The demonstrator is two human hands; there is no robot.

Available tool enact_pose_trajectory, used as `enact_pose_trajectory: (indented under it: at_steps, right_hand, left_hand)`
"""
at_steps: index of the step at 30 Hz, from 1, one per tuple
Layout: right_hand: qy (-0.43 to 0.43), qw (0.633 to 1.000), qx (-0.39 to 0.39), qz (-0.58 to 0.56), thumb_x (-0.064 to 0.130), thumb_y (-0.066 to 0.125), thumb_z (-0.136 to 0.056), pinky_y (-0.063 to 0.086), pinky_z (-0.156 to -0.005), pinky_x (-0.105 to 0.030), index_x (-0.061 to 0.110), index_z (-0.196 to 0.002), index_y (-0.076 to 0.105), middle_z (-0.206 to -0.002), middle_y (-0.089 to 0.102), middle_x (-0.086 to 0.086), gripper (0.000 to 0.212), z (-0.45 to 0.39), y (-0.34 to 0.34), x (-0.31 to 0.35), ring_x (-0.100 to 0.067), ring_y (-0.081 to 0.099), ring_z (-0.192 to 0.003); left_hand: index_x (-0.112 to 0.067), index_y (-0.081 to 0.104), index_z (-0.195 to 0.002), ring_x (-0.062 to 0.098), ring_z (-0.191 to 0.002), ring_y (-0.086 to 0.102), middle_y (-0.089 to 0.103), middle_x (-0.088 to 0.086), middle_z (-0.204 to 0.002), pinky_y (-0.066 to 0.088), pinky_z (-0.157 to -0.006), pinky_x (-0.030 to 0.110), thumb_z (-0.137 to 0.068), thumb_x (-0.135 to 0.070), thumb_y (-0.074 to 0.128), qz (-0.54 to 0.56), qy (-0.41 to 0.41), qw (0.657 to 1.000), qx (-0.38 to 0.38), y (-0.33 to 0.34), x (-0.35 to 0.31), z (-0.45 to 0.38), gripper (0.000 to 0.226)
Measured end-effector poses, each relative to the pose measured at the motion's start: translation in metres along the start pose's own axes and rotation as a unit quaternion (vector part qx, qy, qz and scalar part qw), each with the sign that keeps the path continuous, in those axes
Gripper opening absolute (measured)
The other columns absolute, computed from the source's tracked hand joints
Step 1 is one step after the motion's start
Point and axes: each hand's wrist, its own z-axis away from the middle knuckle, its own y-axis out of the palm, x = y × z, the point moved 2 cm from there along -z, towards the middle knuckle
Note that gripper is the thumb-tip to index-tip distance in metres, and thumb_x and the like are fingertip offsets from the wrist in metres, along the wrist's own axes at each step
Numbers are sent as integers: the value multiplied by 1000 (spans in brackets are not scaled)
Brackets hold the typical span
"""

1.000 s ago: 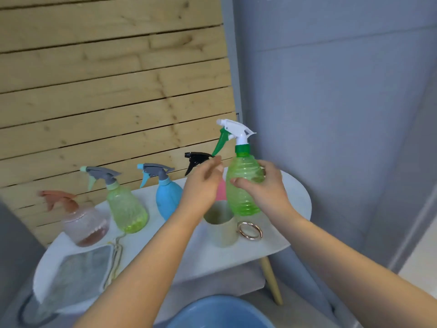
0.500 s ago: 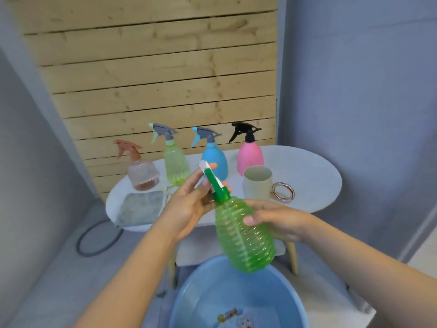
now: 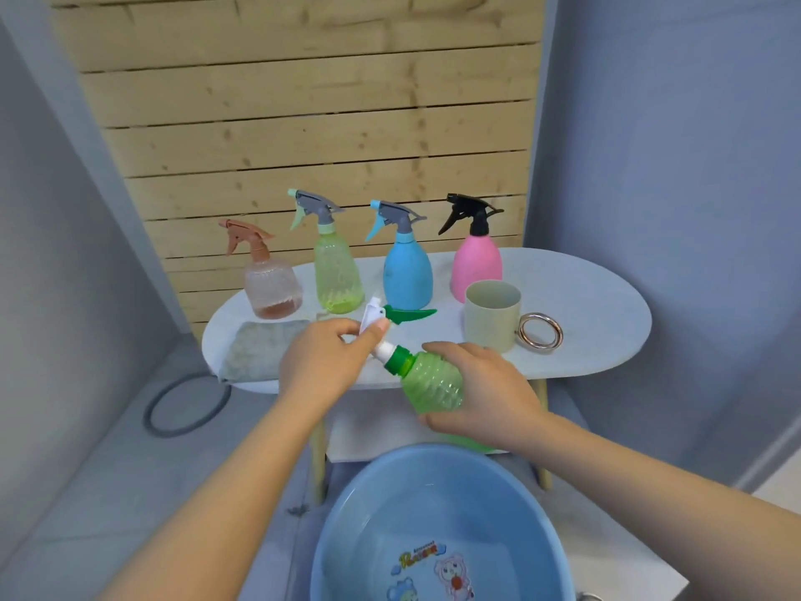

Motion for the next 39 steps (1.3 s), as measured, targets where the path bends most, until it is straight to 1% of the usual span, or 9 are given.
enact_pose_trajectory:
  at_steps: [3, 6, 10, 14, 16, 20, 24, 31, 39]
  right_hand:
    - [-67, 993, -20, 94, 41, 71, -68, 30, -96, -28, 38, -140, 33, -133, 44, 9, 81, -3, -4, -9, -19, 41, -120]
    - [-88, 991, -13, 97, 40, 71, -66, 28, -96, -27, 40, -139, 35, -132, 44, 11, 81, -9, -7, -17, -16, 39, -120]
    - [-46, 997, 37, -53, 32, 81, -62, 33, -99, -22, 38, -134, 43, -131, 49, 12, 81, -14, -11, -31, -11, 43, -121]
    - [-58, 995, 52, -64, 32, 82, -63, 30, -93, -15, 37, -134, 44, -128, 47, 16, 80, -14, -14, -37, -7, 43, -120]
    - [-58, 997, 30, -37, 36, 81, -64, 30, -95, -18, 37, -135, 42, -132, 46, 12, 81, -15, -18, -38, -10, 41, -123]
    - [-71, 994, -6, 84, 43, 76, -65, 33, -102, -32, 37, -138, 39, -135, 46, 9, 83, -16, -23, -40, -17, 41, -125]
    - [-111, 972, -72, 194, 37, 80, -56, 39, -91, -39, 29, -130, 52, -122, 56, 1, 80, -16, -19, -34, -28, 52, -111]
    - [-28, 989, -16, 143, 44, 73, -68, 31, -102, -32, 37, -139, 35, -135, 42, 10, 81, -13, -23, -46, -19, 39, -123]
    - [171, 979, 96, -65, 36, 80, -67, 43, -77, -28, 22, -130, 39, -112, 47, 2, 77, -7, -23, -70, -18, 50, -100]
  left_hand:
    - [-14, 56, -63, 12, -43, 48, 49, 0, -51, 36, -44, 23, -88, -41, 62, 110, -79, 990, 42, 1, 14, -2, 37]
    - [-15, 54, -108, 10, -36, 48, 62, 9, -62, 35, -35, 18, -97, -21, 49, 198, -111, 972, 66, 1, 17, -2, 14]
    - [-29, 60, -115, 11, -69, 48, 50, 4, -90, 38, -58, 9, -91, 3, 39, 103, 38, 984, 141, -2, 16, -5, 45]
    - [-29, 66, -105, 1, -93, 52, 50, -7, -106, 38, -79, 7, -87, -17, 67, 39, 119, 986, 112, 4, 19, -2, 22]
    - [-26, 63, -107, 3, -71, 63, 67, 0, -91, 47, -71, 18, -84, -29, 70, 96, 73, 987, 110, 4, 18, -2, 24]
    - [-29, 42, -134, 9, -39, 55, 63, -1, -62, 42, -44, 13, -86, -38, 66, 93, -28, 990, 104, 13, 12, 3, 55]
    - [-29, 51, -130, 12, -37, 48, 61, 6, -58, 43, -41, 17, -97, -23, 48, 206, -77, 968, 122, 20, 2, 9, 34]
    - [-20, 64, -115, 10, -47, 55, 60, 8, -69, 51, -51, 20, -100, -15, 42, 229, -73, 966, 98, 6, 10, 1, 27]
    - [-3, 54, -125, 13, -61, 51, 58, 4, -75, 44, -62, 23, -102, -19, 35, 145, -126, 981, 0, -22, 52, -20, 33]
